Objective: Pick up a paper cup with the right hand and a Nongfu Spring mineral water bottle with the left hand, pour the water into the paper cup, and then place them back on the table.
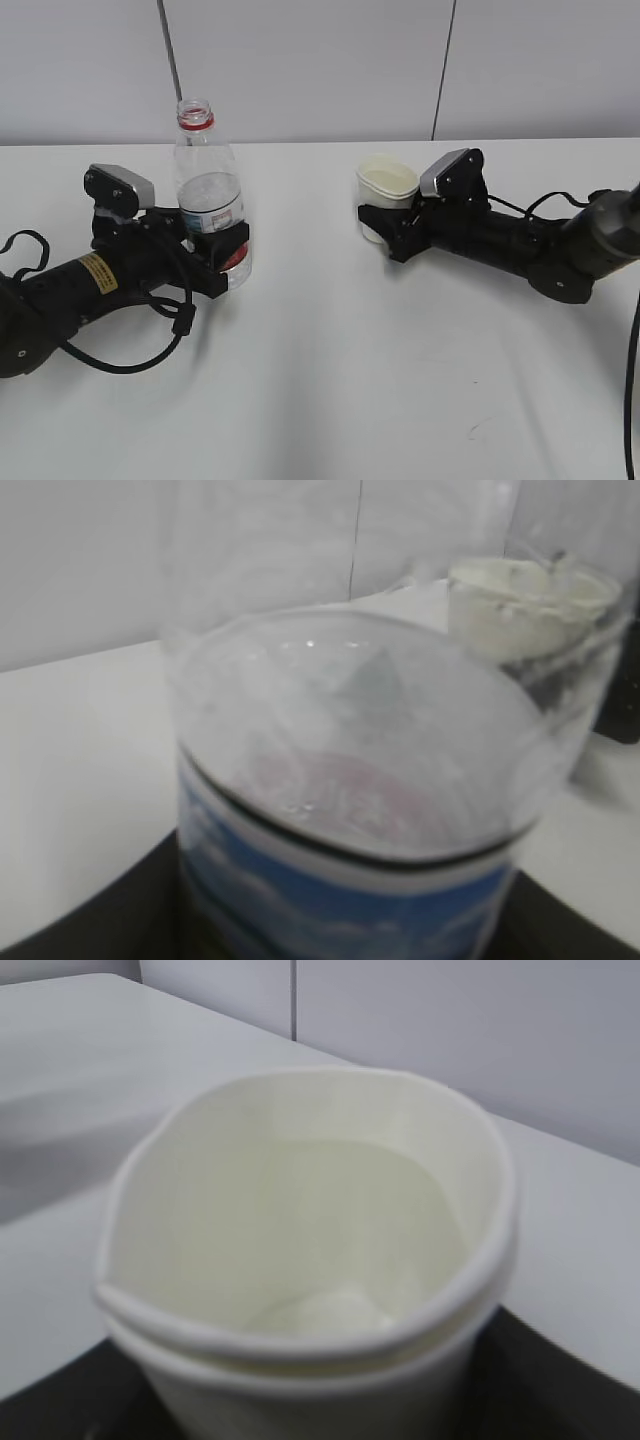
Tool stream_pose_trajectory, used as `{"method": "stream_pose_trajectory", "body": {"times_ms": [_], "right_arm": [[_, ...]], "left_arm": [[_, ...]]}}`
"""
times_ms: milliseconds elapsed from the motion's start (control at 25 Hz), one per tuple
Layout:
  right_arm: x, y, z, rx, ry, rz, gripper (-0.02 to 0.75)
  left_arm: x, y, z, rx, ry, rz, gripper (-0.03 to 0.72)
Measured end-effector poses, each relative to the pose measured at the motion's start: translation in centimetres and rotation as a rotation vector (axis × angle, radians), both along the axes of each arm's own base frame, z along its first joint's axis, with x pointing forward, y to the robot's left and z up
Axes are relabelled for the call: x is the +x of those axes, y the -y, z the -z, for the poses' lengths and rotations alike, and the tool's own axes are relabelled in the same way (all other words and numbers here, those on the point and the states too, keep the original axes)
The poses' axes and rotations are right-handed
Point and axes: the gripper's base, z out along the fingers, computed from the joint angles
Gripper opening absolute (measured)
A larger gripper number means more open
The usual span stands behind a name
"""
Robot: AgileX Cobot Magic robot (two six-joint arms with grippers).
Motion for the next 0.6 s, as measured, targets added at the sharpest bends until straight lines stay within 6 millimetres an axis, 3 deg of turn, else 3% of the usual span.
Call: {"method": "stream_pose_trajectory", "body": {"times_ms": [440, 600], "right_arm": [[-0.23, -0.15, 0.61, -0.023, -0.003, -0.028, 0.459], [-0.42, -0.34, 0.65, -0.036, 0.002, -0.060, 0.519]], "left_arm": [[-0.02, 0.03, -0.01, 0.036, 0.034, 0.011, 0.401], [-0.03, 0.05, 0.03, 0.052, 0.045, 0.014, 0.452]]}}
